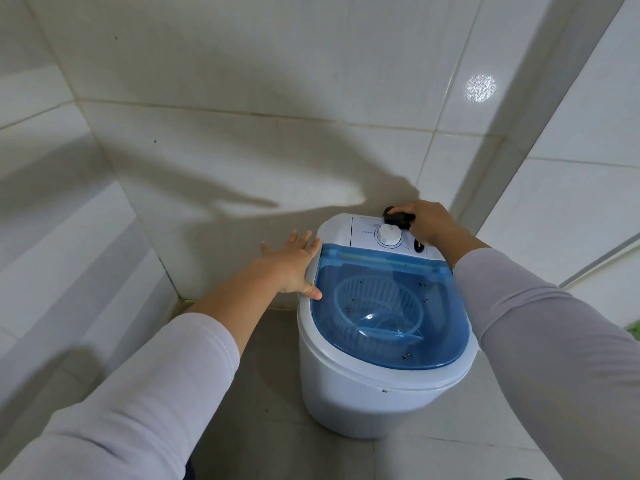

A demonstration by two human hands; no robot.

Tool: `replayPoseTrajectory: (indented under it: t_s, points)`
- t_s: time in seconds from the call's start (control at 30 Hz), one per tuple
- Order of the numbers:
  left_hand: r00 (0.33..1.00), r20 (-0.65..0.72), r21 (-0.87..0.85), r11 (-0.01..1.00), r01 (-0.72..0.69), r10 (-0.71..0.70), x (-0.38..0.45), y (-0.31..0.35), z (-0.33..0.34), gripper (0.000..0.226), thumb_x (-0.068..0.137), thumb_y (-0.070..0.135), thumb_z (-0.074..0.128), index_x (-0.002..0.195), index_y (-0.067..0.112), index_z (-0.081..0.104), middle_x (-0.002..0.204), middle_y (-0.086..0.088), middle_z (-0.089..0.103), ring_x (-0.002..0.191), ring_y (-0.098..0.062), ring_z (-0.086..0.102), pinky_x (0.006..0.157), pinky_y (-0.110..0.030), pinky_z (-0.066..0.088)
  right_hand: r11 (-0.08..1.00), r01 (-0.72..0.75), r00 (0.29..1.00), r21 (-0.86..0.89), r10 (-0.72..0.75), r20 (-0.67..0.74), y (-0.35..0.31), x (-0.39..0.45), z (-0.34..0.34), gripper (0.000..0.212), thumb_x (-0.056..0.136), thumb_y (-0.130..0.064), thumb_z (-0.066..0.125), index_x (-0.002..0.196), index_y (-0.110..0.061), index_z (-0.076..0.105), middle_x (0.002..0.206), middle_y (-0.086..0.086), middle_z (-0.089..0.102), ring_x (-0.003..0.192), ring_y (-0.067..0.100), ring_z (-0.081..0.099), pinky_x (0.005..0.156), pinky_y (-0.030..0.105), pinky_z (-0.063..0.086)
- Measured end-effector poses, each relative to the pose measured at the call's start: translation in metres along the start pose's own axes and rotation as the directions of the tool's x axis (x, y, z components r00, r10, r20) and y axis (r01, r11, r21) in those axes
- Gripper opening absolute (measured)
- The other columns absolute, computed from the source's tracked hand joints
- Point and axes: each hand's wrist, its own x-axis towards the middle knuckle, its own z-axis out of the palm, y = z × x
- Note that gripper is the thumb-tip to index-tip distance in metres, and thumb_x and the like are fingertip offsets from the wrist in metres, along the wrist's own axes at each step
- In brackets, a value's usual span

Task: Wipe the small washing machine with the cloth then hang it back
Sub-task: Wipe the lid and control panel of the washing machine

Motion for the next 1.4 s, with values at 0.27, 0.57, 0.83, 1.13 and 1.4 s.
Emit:
replayPoseTrajectory:
  t_s: [0.27,0.57,0.83,1.13,1.4]
  points:
    - [0.999,-0.039,-0.012,1.000,0.021,-0.022,-0.001,0.000,0.005,0.110,0.080,0.048,0.068,0.153,0.023,-0.011,0.162,0.002,-0.017,0.149,-0.021,-0.016,0.114,-0.066,0.002,0.991,-0.092,0.995,-0.093,0.088,-0.042,0.001,-0.023,0.002,0.060,0.085,0.004,0.037,0.130,-0.032,0.054,0.117,0.018,0.061,0.105,0.037,0.055,0.080,0.038,0.049]
    - [0.990,-0.128,-0.033,0.998,0.056,-0.059,-0.012,0.002,0.009,0.108,0.081,0.052,0.066,0.153,0.020,-0.007,0.162,0.001,-0.014,0.150,-0.022,-0.013,0.113,-0.065,0.008,0.988,-0.126,0.992,-0.085,0.125,-0.012,-0.009,-0.071,0.006,0.055,0.088,0.003,0.040,0.121,-0.035,0.060,0.126,0.009,0.058,0.116,0.031,0.050,0.090,0.037,0.050]
    - [0.986,-0.151,-0.049,0.997,0.067,-0.074,-0.026,-0.006,0.015,0.113,0.077,0.054,0.068,0.154,0.019,-0.007,0.162,0.001,-0.017,0.149,-0.021,-0.015,0.112,-0.067,0.008,0.982,-0.138,0.988,0.128,0.127,0.087,-0.019,-0.085,-0.022,0.053,0.086,0.009,0.037,0.118,-0.023,0.066,0.133,0.007,0.058,0.117,0.028,0.052,0.085,0.021,0.039]
    - [0.995,-0.076,-0.022,0.998,0.062,-0.063,-0.025,-0.007,0.010,0.120,0.074,0.050,0.073,0.152,0.019,-0.013,0.161,0.000,-0.019,0.148,-0.022,-0.019,0.112,-0.068,0.002,0.956,-0.156,0.969,0.248,0.196,-0.147,-0.043,-0.052,-0.024,0.051,0.086,0.003,0.040,0.123,-0.025,0.061,0.129,0.008,0.061,0.116,0.029,0.055,0.092,0.031,0.046]
    - [0.997,-0.043,-0.023,0.998,0.059,-0.060,-0.025,-0.005,0.011,0.117,0.077,0.048,0.071,0.152,0.019,-0.014,0.161,-0.001,-0.019,0.149,-0.023,-0.018,0.113,-0.067,0.000,0.995,-0.101,0.994,0.024,0.100,0.039,-0.051,-0.036,-0.006,0.051,0.088,0.000,0.040,0.130,-0.027,0.053,0.130,0.012,0.059,0.115,0.033,0.054,0.098,0.037,0.045]
